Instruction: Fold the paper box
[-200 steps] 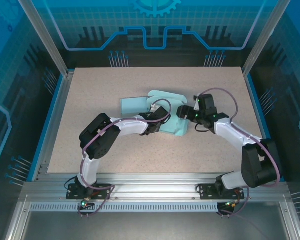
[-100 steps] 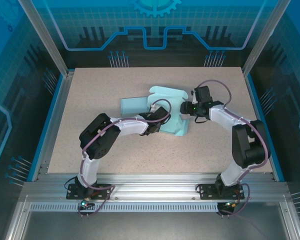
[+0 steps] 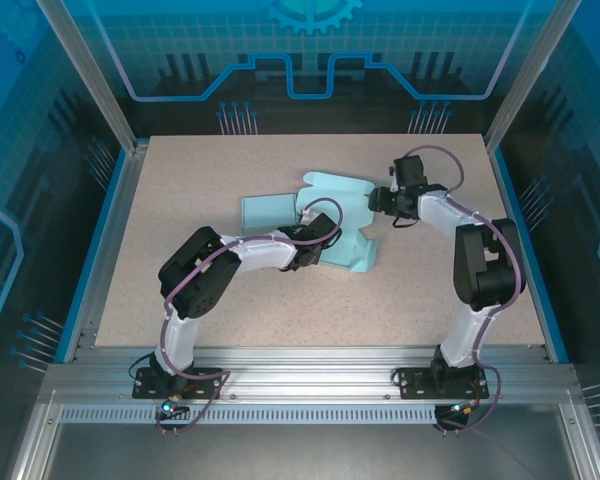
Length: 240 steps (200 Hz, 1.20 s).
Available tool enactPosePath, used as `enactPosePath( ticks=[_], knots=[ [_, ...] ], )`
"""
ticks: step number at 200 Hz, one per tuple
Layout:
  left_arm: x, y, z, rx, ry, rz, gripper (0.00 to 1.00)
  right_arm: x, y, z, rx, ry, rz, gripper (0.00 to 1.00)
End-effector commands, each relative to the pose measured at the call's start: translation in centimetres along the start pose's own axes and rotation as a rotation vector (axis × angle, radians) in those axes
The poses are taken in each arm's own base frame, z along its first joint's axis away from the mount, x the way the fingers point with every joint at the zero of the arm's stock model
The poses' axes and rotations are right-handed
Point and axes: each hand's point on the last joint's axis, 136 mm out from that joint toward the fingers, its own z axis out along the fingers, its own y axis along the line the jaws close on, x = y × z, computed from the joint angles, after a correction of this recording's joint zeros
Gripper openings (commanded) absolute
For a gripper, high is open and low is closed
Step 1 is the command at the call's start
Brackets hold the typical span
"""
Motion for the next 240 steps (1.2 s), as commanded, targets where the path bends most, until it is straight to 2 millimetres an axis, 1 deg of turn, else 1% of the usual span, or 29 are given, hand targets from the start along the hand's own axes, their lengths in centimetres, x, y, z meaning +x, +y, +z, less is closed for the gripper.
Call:
enactPosePath(
  ticks=[1, 13, 25, 57, 72, 90, 92, 94, 99, 119, 144, 153, 164, 177, 195, 222, 240],
  knots=[
    [4.0, 1.5, 0.9, -0.066, 0.127, 0.122, 0.06, 1.0, -2.1, 0.4, 0.040, 0.056, 0.035, 0.60],
    [3.9, 1.6, 0.9, -0.067, 0.127, 0.120, 0.06, 1.2, -2.0, -0.5, 0.018, 0.051, 0.051, 0.62],
    [3.9, 1.5, 0.9, -0.067, 0.126, 0.119, 0.06, 1.4, -1.8, -2.2, 0.001, 0.033, 0.071, 0.69],
    [3.9, 1.5, 1.0, -0.068, 0.130, 0.120, 0.06, 2.5, -1.4, -6.5, -0.090, -0.001, 0.132, 0.75],
    [3.9, 1.5, 1.0, -0.070, 0.130, 0.118, 0.06, 3.5, -1.3, -7.7, -0.153, -0.004, 0.175, 0.78],
    [4.0, 1.6, 1.0, -0.073, 0.133, 0.119, 0.06, 5.5, -1.0, -8.7, -0.233, 0.007, 0.222, 0.80],
    [4.0, 1.6, 1.0, -0.074, 0.133, 0.119, 0.06, 5.4, -0.9, -8.9, -0.244, 0.000, 0.225, 0.81],
    [4.0, 1.6, 0.9, -0.074, 0.134, 0.120, 0.06, 6.2, -1.0, -8.8, -0.246, 0.015, 0.231, 0.81],
    [4.0, 1.6, 0.9, -0.075, 0.133, 0.120, 0.06, 7.3, -1.0, -8.8, -0.259, 0.027, 0.248, 0.81],
    [4.0, 1.6, 0.9, -0.076, 0.135, 0.122, 0.06, 10.3, -0.5, -8.9, -0.334, 0.044, 0.304, 0.84],
    [3.8, 1.6, 0.8, -0.074, 0.135, 0.122, 0.06, 13.2, 0.2, -7.9, -0.416, 0.065, 0.337, 0.87],
    [3.8, 1.6, 0.8, -0.073, 0.135, 0.123, 0.06, 13.7, 0.3, -7.4, -0.433, 0.070, 0.344, 0.89],
    [3.7, 1.6, 0.8, -0.076, 0.133, 0.123, 0.06, 14.2, 0.4, -6.7, -0.450, 0.079, 0.352, 0.91],
    [3.8, 1.7, 0.9, -0.078, 0.134, 0.123, 0.06, 14.3, 1.0, -5.9, -0.490, 0.079, 0.357, 0.92],
    [3.8, 1.7, 1.0, -0.080, 0.138, 0.121, 0.06, 13.8, 2.5, -4.8, -0.579, 0.087, 0.361, 0.92],
    [3.6, 1.5, 1.1, -0.076, 0.138, 0.119, 0.06, 13.5, 4.2, -2.8, -0.647, 0.111, 0.366, 0.91],
    [3.6, 1.4, 1.1, -0.072, 0.142, 0.119, 0.06, 13.3, 5.5, -2.4, -0.673, 0.119, 0.350, 0.90]
  ],
)
